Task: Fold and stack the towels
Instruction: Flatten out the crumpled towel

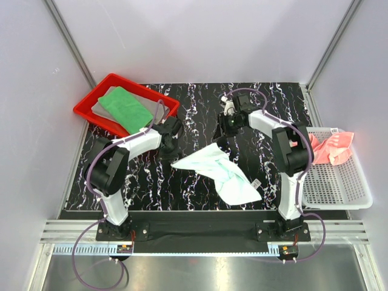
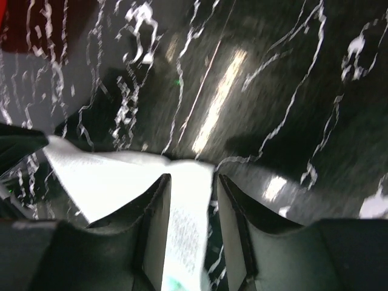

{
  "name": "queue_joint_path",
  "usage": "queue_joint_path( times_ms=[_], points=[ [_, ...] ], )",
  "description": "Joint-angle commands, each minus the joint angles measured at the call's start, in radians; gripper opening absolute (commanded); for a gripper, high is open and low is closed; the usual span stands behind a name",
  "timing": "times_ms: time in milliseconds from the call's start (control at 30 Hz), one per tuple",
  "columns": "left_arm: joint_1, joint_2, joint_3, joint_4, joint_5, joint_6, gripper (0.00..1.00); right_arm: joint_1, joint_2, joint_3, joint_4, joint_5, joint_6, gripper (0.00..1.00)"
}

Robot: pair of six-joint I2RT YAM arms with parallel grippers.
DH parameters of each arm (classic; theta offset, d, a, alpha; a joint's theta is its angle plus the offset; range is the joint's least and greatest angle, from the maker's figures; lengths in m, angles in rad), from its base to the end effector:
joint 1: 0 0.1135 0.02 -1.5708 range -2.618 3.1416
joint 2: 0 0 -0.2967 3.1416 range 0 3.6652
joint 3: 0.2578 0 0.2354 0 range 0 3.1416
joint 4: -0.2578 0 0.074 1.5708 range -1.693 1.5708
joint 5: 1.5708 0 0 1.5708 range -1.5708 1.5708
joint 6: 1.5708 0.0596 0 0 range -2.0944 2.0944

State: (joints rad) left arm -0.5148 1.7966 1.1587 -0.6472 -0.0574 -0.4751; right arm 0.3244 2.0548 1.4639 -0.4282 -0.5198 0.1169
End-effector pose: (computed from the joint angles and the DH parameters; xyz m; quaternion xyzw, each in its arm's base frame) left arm 0.2999 -0.1657 0.1872 0.0156 0.9893 -0.0426 0.1387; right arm 0.4137 0.1703 0.1921 -0.1659 0.9176 0.2989 0.2027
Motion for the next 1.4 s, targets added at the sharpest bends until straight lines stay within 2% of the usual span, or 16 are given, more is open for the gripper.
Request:
queue_joint_path(
  times_ms=[0,467,733,1367],
  points=[
    [0.007,0.003,0.019,0.032,-0.027,0.007,0.0,0.002,0.065,0.088,-0.023,-0.002,-0.056,0.43],
    [0.009,-0.022,0.026,0.037,-0.025,0.007,0.0,0.073,0.073,-0.01,-0.001,0.144,-0.111,0.42],
    [0.009,-0.026,0.021,0.041,-0.022,0.006,0.0,0.104,0.071,-0.028,-0.052,0.319,-0.105,0.37],
    [0.009,-0.051,0.019,0.026,-0.025,0.004,0.0,0.139,-0.012,-0.047,-0.145,0.351,-0.037,0.46]
  ],
)
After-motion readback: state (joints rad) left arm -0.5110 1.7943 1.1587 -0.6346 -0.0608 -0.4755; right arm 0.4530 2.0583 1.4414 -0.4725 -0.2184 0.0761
